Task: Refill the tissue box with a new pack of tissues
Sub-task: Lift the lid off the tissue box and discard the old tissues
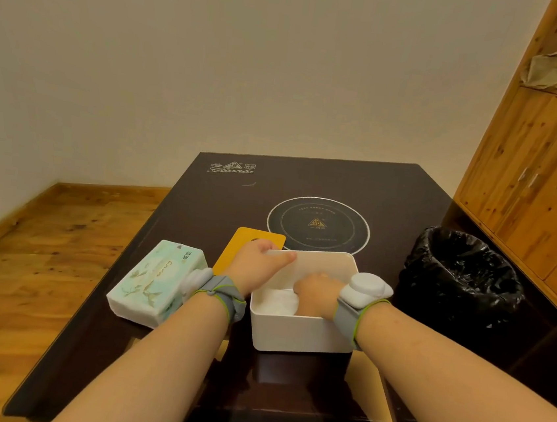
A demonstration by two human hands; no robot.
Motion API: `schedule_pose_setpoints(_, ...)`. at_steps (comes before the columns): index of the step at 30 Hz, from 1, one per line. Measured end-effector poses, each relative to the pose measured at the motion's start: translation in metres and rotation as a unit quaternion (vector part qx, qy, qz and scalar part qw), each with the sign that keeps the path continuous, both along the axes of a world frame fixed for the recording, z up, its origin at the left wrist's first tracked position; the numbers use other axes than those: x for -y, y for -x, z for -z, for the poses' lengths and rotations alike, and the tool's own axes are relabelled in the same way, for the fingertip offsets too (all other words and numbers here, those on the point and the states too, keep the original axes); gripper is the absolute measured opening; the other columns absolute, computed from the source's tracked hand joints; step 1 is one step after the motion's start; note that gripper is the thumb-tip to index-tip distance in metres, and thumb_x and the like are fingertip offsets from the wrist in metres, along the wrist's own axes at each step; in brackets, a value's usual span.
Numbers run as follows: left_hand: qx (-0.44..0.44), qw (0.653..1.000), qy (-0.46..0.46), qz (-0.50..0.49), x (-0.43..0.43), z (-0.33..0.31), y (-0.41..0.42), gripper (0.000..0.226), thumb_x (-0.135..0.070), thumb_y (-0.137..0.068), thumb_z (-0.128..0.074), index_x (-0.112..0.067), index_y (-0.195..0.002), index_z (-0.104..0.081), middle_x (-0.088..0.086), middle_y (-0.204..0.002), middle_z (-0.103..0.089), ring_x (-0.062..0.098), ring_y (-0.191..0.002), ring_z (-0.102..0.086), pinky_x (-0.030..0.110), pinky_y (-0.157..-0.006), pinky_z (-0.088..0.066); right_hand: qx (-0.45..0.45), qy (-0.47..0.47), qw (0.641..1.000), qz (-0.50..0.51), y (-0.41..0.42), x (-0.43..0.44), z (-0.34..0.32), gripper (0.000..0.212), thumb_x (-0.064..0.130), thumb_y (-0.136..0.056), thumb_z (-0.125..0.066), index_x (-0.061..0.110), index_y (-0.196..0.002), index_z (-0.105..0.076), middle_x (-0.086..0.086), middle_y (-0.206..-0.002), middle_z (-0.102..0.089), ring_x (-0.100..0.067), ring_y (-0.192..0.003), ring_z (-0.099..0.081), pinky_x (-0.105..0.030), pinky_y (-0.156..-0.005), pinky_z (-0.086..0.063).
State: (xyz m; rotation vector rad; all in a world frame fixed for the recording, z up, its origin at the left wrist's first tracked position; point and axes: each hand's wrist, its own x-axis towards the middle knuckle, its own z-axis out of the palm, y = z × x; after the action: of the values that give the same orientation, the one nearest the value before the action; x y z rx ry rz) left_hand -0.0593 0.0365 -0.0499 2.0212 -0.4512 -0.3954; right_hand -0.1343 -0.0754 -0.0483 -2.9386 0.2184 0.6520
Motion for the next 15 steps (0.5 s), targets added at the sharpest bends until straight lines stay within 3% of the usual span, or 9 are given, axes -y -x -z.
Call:
schedule_pose_setpoints(4,-0.004,1.000,0.001,0.002,0.000,0.000,0.000,0.030,-0.038,-0.084,-0.067,-0.016,-0.071,-0.051,-0.003,-0.069,-0.052,0.010,-0.061,-0.049,0.022,-0.053,-0.037,0.023,-0.055,0.998,0.010,0.000,-0.001,0.002,0.042,0.025,-0.091,-0.059,0.000,-0.126,-0.056,-0.019,-0.126,-0.061,-0.035,-0.117,-0.056,-0.035,-0.096,-0.042)
schedule_pose_setpoints(9,-0.003,1.000,-0.006,-0.001,0.001,-0.002,0.002,0.040,-0.048,-0.084,-0.064,-0.015,-0.069,-0.047,-0.002,-0.064,-0.044,0.014,-0.060,-0.042,0.025,-0.056,-0.034,0.031,-0.049,0.998,0.020,-0.001,-0.001,0.000,0.037,0.018,-0.090,-0.055,0.003,-0.124,-0.058,-0.017,-0.123,-0.063,-0.034,-0.114,-0.059,-0.036,-0.094,-0.045)
schedule_pose_setpoints(11,-0.008,1.000,0.000,0.000,0.000,-0.004,0.002,0.045,-0.052,-0.088,-0.055,-0.012,-0.070,-0.048,0.004,-0.067,-0.045,0.021,-0.064,-0.044,0.029,-0.062,-0.035,0.070,-0.046,0.996,0.026,0.000,0.000,-0.001,0.031,0.015,-0.088,-0.052,0.006,-0.115,-0.063,-0.014,-0.115,-0.067,-0.033,-0.109,-0.062,-0.036,-0.089,-0.047)
schedule_pose_setpoints(13,-0.028,1.000,-0.006,-0.002,0.001,-0.006,-0.001,0.054,-0.052,-0.096,-0.038,-0.006,-0.077,-0.058,0.013,-0.083,-0.058,0.028,-0.079,-0.053,0.034,-0.075,-0.040,0.123,-0.036,0.991,0.029,0.004,0.001,-0.005,0.024,0.018,-0.085,-0.049,0.014,-0.104,-0.065,-0.008,-0.106,-0.070,-0.030,-0.103,-0.064,-0.033,-0.085,-0.047)
schedule_pose_setpoints(15,-0.064,0.998,-0.002,-0.027,0.002,-0.009,-0.002,0.054,-0.048,-0.100,-0.027,-0.012,-0.075,-0.058,0.011,-0.089,-0.061,0.027,-0.082,-0.054,0.033,-0.075,-0.040,0.191,0.001,0.981,0.025,0.011,0.004,-0.016,0.015,0.020,-0.083,-0.046,0.025,-0.089,-0.059,0.001,-0.093,-0.066,-0.027,-0.098,-0.064,-0.032,-0.082,-0.047)
